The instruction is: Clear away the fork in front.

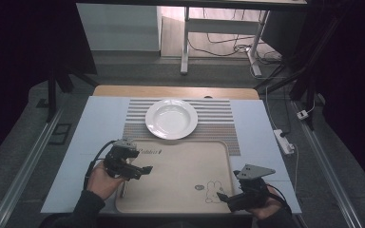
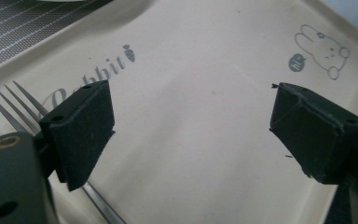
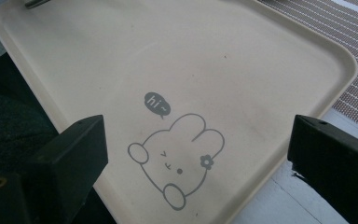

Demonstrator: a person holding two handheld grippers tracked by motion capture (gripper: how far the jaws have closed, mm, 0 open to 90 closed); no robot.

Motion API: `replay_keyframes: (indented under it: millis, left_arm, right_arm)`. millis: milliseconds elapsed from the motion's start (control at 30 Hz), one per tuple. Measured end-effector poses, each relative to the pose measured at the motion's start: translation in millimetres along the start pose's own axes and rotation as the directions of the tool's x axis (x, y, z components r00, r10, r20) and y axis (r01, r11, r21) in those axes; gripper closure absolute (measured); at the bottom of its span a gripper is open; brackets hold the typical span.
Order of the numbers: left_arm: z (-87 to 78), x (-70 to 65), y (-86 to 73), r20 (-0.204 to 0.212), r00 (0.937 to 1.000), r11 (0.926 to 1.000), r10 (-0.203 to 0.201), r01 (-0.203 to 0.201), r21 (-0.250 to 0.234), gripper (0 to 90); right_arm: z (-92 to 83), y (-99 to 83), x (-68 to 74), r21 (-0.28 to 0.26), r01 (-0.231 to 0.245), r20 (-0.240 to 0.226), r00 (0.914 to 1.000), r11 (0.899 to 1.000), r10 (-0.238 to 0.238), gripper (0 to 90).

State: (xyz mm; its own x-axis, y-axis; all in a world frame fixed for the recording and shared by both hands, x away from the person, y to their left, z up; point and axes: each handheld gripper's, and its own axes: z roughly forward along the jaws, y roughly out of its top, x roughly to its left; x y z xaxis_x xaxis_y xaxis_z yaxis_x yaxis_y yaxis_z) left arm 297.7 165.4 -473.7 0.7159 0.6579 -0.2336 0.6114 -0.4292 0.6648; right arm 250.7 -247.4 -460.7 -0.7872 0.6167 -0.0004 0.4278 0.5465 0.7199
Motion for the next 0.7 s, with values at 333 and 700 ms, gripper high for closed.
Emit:
replay_keyframes:
  millis: [333, 700]
  left_arm:
    - [-13.7, -2.7, -5.9, 0.019, 0.9998, 0.9998, -0.005, 0.005, -0.019, 1.7]
    - [-31.6, -4.8, -21.3, 0.001, 0.9998, 0.9988, -0.021, 0.021, -0.044, 0.0]
  right_arm:
    - [-2.5, -0.5, 5.5, 0.015, 0.011, 0.022, 0.9997, 1.000, -0.012, 3.0]
    - [-9.2, -5.4, 4.5, -0.006, -0.017, 0.021, 0.9996, 1.000, 0.017, 1.2]
